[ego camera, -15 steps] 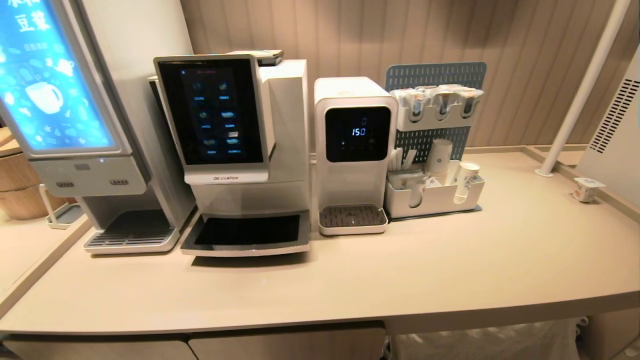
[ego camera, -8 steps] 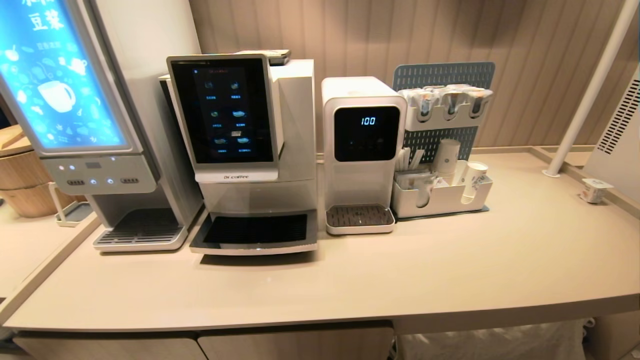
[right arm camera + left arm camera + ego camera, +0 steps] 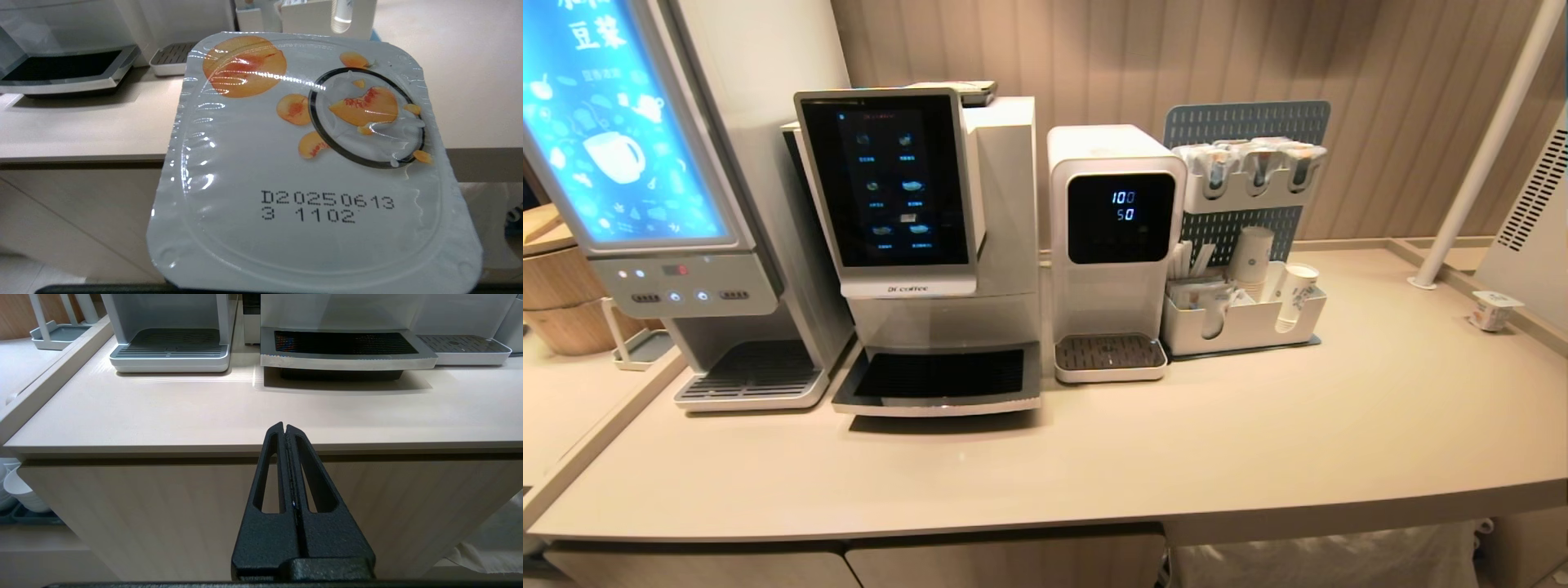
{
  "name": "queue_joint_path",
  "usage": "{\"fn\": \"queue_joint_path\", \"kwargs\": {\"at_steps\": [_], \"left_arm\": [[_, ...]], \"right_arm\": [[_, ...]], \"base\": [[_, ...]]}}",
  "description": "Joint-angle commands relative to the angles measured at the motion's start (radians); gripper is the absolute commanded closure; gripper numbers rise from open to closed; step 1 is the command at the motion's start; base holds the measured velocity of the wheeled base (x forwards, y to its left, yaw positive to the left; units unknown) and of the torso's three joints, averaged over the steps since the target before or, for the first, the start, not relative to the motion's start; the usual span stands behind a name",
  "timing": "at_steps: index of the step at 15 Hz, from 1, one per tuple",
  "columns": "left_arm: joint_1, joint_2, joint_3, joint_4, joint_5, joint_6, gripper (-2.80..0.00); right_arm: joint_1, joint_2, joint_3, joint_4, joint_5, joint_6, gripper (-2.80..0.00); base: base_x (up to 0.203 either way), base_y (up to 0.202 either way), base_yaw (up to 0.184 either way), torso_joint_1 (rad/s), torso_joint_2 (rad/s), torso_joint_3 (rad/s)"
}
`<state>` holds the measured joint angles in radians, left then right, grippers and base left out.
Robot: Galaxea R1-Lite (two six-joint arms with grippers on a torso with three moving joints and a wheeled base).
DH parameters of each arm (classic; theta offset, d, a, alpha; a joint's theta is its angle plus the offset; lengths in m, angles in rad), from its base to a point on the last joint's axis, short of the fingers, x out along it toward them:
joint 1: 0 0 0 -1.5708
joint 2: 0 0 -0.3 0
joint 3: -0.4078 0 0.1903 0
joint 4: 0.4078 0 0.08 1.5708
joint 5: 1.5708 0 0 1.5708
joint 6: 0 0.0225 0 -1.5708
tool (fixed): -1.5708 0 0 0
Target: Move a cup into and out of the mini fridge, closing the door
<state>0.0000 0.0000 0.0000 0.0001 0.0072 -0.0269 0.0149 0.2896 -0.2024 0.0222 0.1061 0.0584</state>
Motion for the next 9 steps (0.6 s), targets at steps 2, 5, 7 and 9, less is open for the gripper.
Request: {"fn": "queue_joint_path", "kwargs": {"at_steps": [2,5,7,9], "left_arm": [[0.0,0.002,0.002,0.0,0.0,-0.001,0.0],[0.0,0.002,0.002,0.0,0.0,-0.001,0.0],[0.0,0.002,0.002,0.0,0.0,-0.001,0.0],[0.0,0.002,0.002,0.0,0.0,-0.001,0.0]], "right_arm": [[0.009,0.467,-0.033,-0.142,0.044,0.016,0.0],[0.01,0.837,-0.03,-0.4,0.065,0.019,0.0],[0.008,1.082,-0.027,-0.609,0.07,0.019,0.0],[0.004,1.314,-0.023,-0.857,0.055,0.019,0.0]], "base": [[0.0,0.0,0.0,0.0,0.0,0.0],[0.0,0.0,0.0,0.0,0.0,0.0],[0.0,0.0,0.0,0.0,0.0,0.0],[0.0,0.0,0.0,0.0,0.0,0.0]]}}
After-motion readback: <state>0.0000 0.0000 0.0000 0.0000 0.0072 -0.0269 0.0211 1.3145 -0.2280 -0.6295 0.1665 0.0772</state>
